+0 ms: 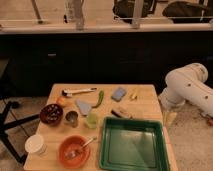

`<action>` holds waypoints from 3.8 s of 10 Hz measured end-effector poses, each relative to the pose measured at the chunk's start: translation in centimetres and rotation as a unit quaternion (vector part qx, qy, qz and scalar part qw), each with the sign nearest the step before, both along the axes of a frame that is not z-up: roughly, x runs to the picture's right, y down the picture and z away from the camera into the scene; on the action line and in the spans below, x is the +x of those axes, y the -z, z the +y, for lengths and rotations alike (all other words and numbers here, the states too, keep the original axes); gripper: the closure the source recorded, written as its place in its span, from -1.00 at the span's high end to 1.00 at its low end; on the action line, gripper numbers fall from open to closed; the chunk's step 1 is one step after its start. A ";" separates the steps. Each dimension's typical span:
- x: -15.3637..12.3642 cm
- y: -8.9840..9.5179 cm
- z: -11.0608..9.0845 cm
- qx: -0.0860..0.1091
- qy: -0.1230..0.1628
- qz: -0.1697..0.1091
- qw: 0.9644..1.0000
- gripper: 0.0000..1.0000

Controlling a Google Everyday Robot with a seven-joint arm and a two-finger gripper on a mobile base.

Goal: Place sponge in plastic cup

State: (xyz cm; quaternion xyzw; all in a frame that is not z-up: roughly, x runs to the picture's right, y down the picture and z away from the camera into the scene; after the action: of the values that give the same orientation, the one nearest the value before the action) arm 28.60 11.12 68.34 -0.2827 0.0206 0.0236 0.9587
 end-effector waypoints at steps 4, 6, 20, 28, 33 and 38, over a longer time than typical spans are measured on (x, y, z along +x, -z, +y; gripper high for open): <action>0.0 0.0 0.0 0.000 0.000 0.000 1.000 0.60; 0.0 0.0 0.0 0.000 0.000 0.000 1.000 0.60; 0.0 0.0 0.0 0.000 0.000 0.000 1.000 0.60; 0.0 0.0 0.0 0.000 0.000 0.000 1.000 0.60; -0.5 0.4 -0.3 -0.007 0.020 -0.020 1.000 0.60; -4.1 0.2 -2.5 0.006 0.076 -0.079 0.994 0.60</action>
State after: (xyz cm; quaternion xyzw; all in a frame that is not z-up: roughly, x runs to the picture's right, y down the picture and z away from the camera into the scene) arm 24.54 8.65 68.13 -0.2759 -0.0335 -0.0717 0.9579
